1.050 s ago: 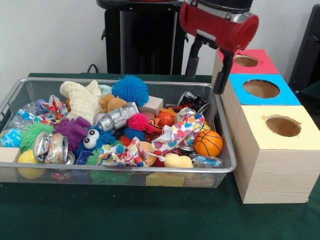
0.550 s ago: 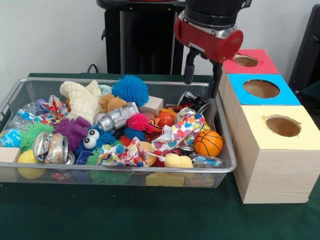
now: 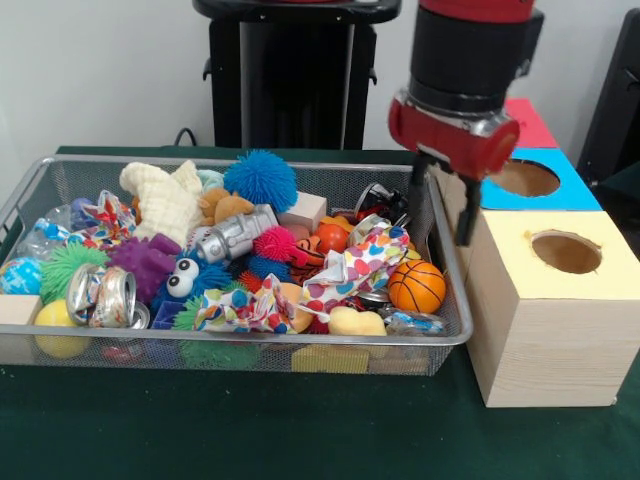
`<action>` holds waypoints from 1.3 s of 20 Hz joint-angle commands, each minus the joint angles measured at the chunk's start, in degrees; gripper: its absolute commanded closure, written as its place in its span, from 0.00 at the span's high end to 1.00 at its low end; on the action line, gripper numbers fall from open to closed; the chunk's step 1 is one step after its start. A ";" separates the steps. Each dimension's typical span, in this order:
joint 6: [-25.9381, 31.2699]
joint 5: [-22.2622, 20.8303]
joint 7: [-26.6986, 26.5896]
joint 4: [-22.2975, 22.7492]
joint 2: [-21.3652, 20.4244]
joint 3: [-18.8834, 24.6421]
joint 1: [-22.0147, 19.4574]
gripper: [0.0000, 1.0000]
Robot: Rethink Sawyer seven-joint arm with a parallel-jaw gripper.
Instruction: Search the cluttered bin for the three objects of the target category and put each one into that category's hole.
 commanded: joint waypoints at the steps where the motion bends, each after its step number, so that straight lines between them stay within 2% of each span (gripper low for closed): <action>1: -9.48 3.04 12.73 6.94 7.58 2.93 2.12 1.00; 9: -12.52 4.82 12.35 5.90 11.45 1.05 4.44 1.00; 14: -9.56 3.94 9.05 3.59 13.38 -0.81 5.26 1.00; 19: -5.85 2.87 6.99 1.60 12.94 -3.37 5.69 1.00; 26: -6.06 2.73 6.08 1.34 13.28 -3.99 5.81 1.00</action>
